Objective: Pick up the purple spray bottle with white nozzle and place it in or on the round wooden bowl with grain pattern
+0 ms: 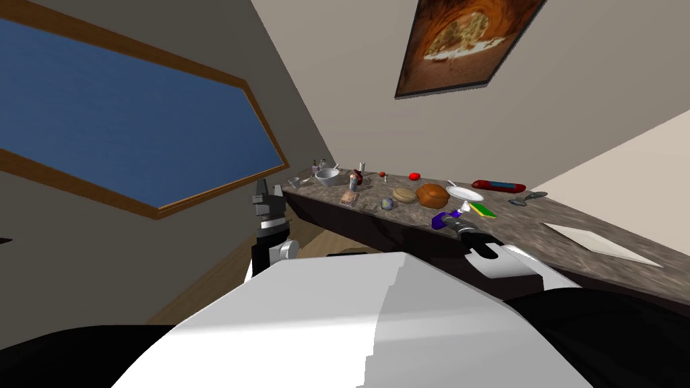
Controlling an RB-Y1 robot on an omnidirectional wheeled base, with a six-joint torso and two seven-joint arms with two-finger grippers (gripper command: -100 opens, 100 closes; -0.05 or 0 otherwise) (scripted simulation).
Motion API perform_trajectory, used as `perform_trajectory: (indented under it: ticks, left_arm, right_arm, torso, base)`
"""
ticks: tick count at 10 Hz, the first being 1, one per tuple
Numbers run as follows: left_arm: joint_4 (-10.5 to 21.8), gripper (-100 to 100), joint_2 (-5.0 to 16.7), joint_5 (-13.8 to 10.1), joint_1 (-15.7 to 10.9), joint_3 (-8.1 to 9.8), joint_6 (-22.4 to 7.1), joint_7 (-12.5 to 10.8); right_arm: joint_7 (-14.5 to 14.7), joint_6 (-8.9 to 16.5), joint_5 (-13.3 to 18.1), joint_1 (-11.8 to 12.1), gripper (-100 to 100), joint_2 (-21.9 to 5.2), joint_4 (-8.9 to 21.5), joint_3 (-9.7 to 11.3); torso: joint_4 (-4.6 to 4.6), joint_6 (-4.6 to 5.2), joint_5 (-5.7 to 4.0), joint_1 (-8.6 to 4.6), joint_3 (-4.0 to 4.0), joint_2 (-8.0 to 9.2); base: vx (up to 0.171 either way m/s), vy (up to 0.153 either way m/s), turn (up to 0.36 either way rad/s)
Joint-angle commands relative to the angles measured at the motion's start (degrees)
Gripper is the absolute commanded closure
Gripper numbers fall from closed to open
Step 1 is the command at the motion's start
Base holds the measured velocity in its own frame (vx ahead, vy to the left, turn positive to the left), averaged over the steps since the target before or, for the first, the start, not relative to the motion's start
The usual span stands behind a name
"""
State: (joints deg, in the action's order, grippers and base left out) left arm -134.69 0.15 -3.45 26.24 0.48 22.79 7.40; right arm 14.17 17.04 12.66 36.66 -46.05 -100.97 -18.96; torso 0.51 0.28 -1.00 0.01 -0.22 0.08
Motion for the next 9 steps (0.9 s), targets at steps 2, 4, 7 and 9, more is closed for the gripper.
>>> perform_trajectory:
  ticks: [2, 4, 7, 9]
  left_arm:
    - [0.0, 0, 0.0, 0.0, 0.0, 0.0, 0.0, 0.0]
    - [0.0, 0, 0.0, 0.0, 0.0, 0.0, 0.0, 0.0]
    - [0.0, 0, 0.0, 0.0, 0.0, 0.0, 0.0, 0.0]
    - [0.0, 0, 0.01, 0.0, 0.01, 0.01, 0.0, 0.0]
  right_arm:
    - [-1.78, 2.92, -1.56, 1.37, 100, -2.88, -0.94, -0.47]
    - [-2.91, 4.65, -2.64, 2.32, 100, -5.01, -1.38, -0.84]
    - [-4.04, 6.42, -3.98, 3.22, 100, -8.22, -1.8, -1.79]
    - [-4.5, 7.23, -4.89, 3.4, 100, -11.07, -1.93, -3.03]
  torso:
    - [0.0, 0.01, 0.01, 0.01, 0.0, 0.0]
    - [-0.01, -0.06, 0.03, -0.04, -0.01, -0.03]
    - [-0.01, -0.16, 0.08, -0.04, -0.04, -0.09]
    - [0.01, -0.23, 0.07, -0.14, -0.1, -0.19]
  base:
    - [0.02, 0.065, 0.09]
    - [0.027, 0.051, 0.121]
    - [0.043, 0.036, 0.121]
    - [0.065, -0.007, 0.13]
